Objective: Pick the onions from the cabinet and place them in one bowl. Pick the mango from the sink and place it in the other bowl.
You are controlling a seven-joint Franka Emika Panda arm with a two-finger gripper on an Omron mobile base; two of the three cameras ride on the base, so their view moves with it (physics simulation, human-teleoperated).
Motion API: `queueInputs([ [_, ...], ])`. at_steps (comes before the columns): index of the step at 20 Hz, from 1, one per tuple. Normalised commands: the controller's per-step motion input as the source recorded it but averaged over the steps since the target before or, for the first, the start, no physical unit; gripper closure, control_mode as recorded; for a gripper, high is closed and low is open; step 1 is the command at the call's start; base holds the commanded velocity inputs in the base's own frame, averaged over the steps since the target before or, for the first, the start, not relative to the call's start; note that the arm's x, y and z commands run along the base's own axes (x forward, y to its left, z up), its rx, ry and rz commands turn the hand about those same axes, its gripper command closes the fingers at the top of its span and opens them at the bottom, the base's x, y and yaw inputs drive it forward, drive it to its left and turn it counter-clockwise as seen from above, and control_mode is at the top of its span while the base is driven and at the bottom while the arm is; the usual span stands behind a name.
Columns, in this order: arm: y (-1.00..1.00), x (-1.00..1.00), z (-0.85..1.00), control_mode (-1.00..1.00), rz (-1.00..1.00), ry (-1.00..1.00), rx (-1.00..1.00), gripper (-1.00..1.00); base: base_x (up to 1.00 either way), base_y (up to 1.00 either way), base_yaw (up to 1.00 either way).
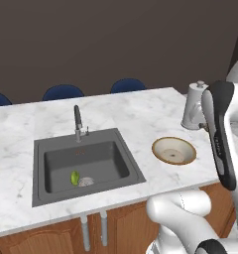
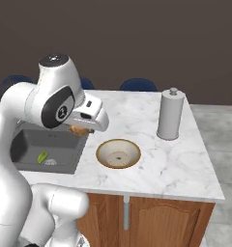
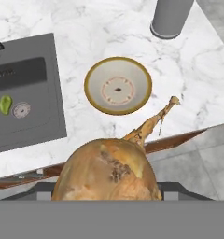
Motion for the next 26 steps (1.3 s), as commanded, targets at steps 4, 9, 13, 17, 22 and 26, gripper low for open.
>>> queueInputs([
  [4,-0.07,0.46,-0.36,-1.0,0.0,0.0,-0.02,1.0,0.0,0.0,0.0],
  [9,0.0,0.49,-0.54,-1.0,0.0,-0.02,-0.11,1.0,0.0,0.0,0.0],
  [13,0.0,0.52,-0.47,-1.0,0.0,-0.02,-0.06,1.0,0.0,0.0,0.0],
  [17,0.0,0.55,-0.35,-1.0,0.0,0.0,0.0,1.0,0.0,0.0,0.0],
  [22,-0.01,0.49,-0.37,-1.0,0.0,0.01,0.0,1.0,0.0,0.0,0.0],
  [26,-0.08,0.51,-0.46,-1.0,0.0,0.01,0.0,1.0,0.0,0.0,0.0],
])
